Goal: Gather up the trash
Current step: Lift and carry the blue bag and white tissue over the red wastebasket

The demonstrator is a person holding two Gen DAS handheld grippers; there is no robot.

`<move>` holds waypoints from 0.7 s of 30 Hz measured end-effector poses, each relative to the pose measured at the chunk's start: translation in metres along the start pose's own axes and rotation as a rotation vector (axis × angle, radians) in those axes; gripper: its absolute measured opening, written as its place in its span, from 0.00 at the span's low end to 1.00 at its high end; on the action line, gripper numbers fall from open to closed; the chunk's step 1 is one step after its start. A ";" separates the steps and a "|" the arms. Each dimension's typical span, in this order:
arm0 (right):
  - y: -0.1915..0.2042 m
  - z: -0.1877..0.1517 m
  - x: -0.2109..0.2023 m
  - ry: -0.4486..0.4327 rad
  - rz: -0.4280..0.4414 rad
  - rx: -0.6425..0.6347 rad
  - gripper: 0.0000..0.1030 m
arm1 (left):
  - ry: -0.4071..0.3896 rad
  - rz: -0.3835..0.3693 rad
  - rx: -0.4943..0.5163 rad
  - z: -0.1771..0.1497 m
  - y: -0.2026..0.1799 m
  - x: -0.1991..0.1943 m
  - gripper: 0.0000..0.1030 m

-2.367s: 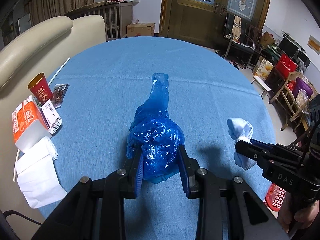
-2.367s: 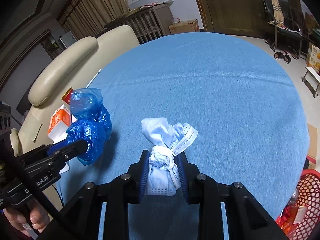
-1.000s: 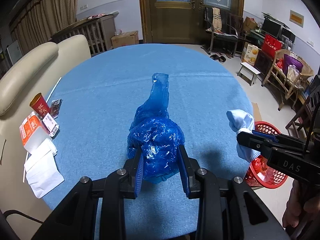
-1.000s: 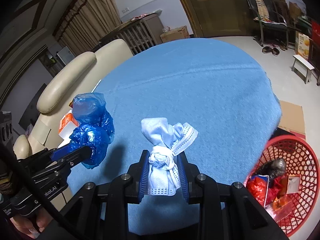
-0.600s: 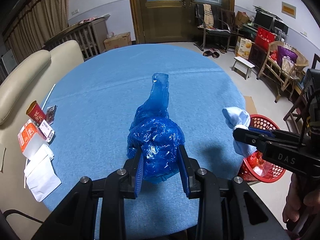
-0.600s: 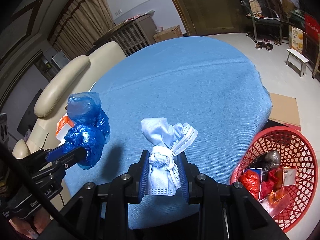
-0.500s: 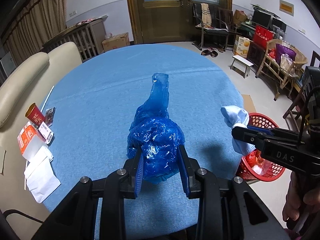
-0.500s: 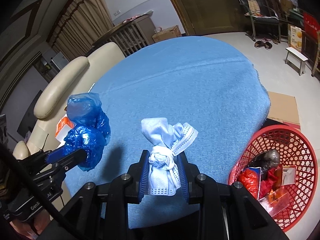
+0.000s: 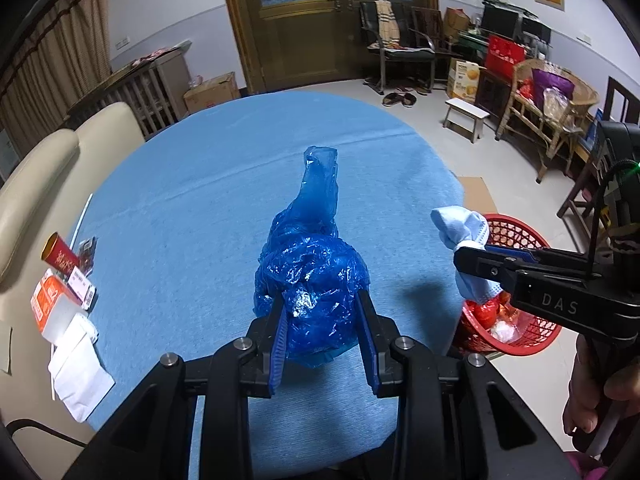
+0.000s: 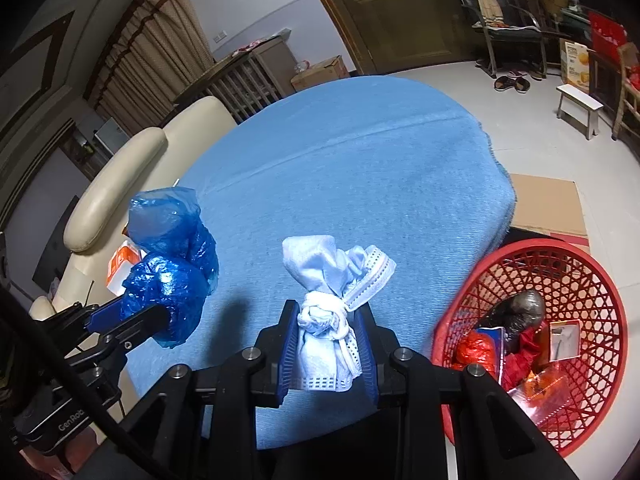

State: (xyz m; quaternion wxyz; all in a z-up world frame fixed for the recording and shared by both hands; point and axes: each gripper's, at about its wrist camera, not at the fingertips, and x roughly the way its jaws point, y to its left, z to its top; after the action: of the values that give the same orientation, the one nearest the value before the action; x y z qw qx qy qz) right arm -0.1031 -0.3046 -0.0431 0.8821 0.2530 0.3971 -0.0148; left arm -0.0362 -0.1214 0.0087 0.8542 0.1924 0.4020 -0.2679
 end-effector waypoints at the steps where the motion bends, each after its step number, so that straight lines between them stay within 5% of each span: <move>1: -0.002 0.000 -0.001 -0.001 -0.001 0.005 0.30 | 0.000 -0.002 0.011 0.001 -0.002 0.000 0.33; 21: -0.067 -0.008 -0.031 -0.037 -0.059 0.133 0.30 | 0.021 -0.070 0.169 0.013 -0.057 0.003 0.33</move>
State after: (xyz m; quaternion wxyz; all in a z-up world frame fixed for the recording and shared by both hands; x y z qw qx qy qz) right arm -0.1454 -0.3644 -0.0546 0.8698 0.2987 0.3861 -0.0719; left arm -0.0617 -0.1743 0.0077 0.8208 0.2525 0.3933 -0.3284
